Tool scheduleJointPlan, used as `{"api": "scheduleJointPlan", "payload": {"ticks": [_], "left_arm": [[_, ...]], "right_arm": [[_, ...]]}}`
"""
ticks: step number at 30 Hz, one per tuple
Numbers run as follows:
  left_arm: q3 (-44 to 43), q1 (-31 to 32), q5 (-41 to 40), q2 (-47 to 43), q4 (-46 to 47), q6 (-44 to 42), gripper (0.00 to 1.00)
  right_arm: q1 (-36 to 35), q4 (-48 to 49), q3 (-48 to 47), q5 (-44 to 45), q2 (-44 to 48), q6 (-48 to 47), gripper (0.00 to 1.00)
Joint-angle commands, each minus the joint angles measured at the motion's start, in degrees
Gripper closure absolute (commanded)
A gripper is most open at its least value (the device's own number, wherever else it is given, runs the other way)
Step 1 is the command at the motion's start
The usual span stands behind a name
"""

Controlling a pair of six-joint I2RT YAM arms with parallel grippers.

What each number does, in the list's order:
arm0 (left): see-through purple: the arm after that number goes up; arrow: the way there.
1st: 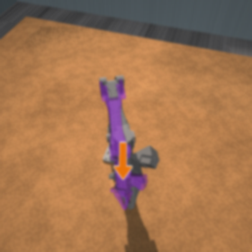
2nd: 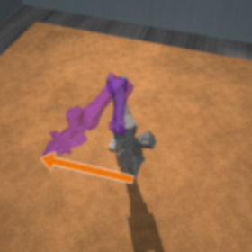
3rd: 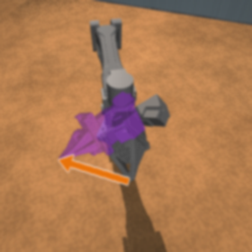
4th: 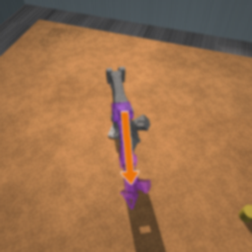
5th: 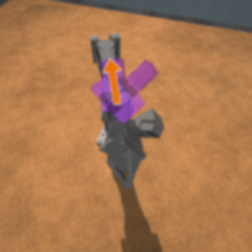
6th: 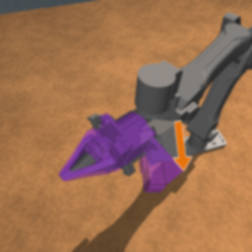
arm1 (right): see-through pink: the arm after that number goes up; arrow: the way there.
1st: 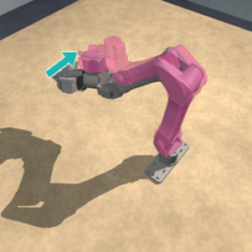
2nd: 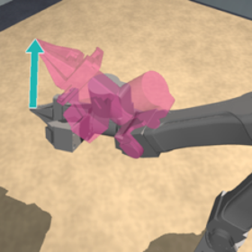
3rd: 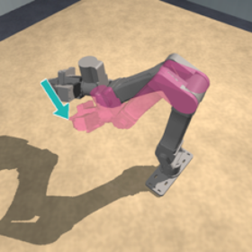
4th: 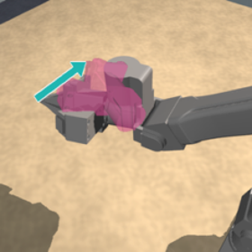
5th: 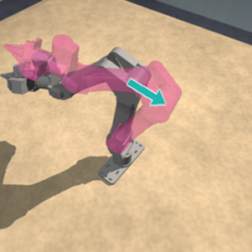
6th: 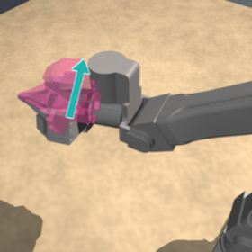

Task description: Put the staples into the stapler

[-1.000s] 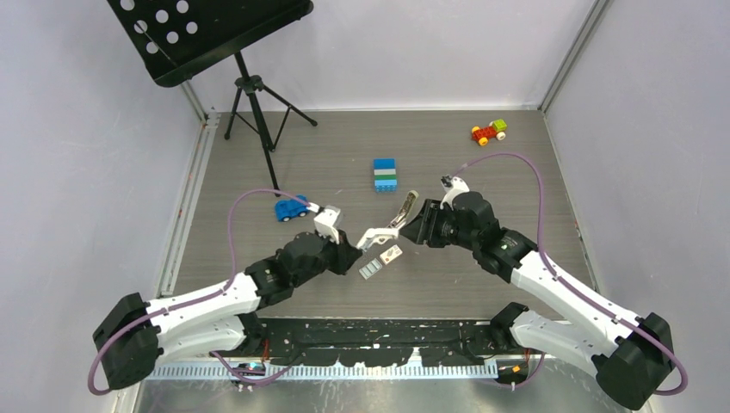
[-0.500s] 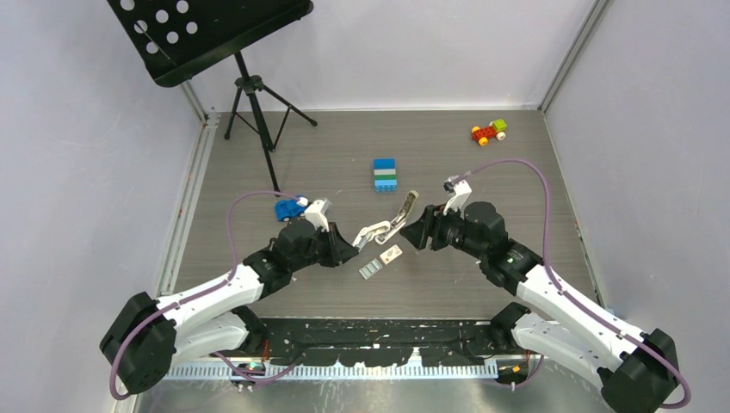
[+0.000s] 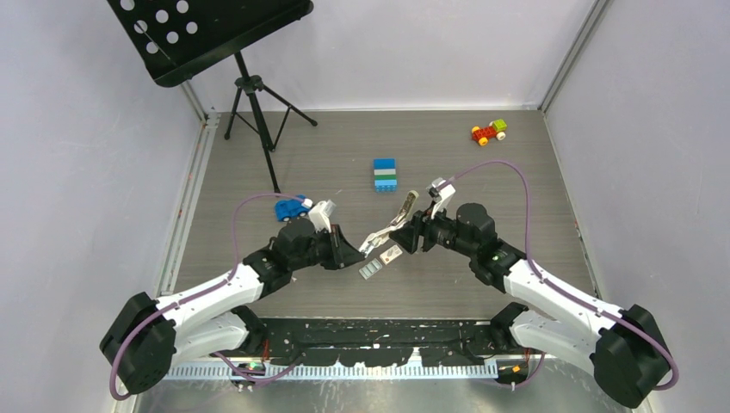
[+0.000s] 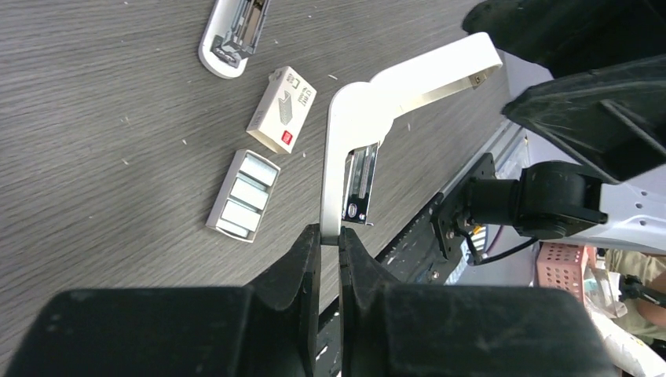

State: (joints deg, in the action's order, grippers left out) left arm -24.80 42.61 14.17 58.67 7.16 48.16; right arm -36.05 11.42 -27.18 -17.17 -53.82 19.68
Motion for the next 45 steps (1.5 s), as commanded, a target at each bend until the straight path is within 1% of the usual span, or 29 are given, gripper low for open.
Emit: {"api": "scheduleJointPlan", "payload": {"ticks": [1,4,10,17,22,27,34,38,41,45], "left_arm": [[-2.58,-0.25,3.1,-1.11,4.17,1.4,1.0],[-2.71,-0.25,3.67,-1.07,4.33,1.41,1.0],[-2.45,-0.25,3.5,-0.78,5.12,2.9,1.0],[-0.78,-0.32,2.78,-1.15,9.77,8.16,1.0],[-0.77,-0.3,3.88,-0.88,11.51,9.98,1.0],[-0.78,-0.26,5.41,0.31,13.85,11.77,1.0],[-0.69,-0.25,6.66,1.68,15.99,13.24,1.0],[-0.69,-0.25,7.0,1.59,16.21,13.5,1.0],[-0.65,-0.27,7.1,1.38,16.31,13.53,1.0],[-0.15,-0.3,6.88,1.22,16.22,13.54,1.0]], "right_arm": [[-0.42,6.77,-0.15,-1.86,-2.03,-1.51,0.4],[-0.43,7.27,-0.07,-2.94,-2.78,-1.25,0.42],[-0.48,9.43,1.77,-5.16,-2.16,-1.18,0.42],[-0.46,19.42,9.01,-1.6,1.68,-1.07,0.39],[-0.5,27.57,13.19,0.37,3.7,-0.04,0.39],[-0.51,34.62,14.22,0.44,1.92,1.39,0.4],[-0.79,44.59,13.68,-0.5,-3.66,3.96,0.42],[-1.36,47.46,13.05,-0.43,-6.95,4.81,0.45],[-1.65,49.37,12.78,0.0,-9.14,5.33,0.51],[-1.63,50.84,13.06,1.13,-10.09,6.04,0.68]]}}
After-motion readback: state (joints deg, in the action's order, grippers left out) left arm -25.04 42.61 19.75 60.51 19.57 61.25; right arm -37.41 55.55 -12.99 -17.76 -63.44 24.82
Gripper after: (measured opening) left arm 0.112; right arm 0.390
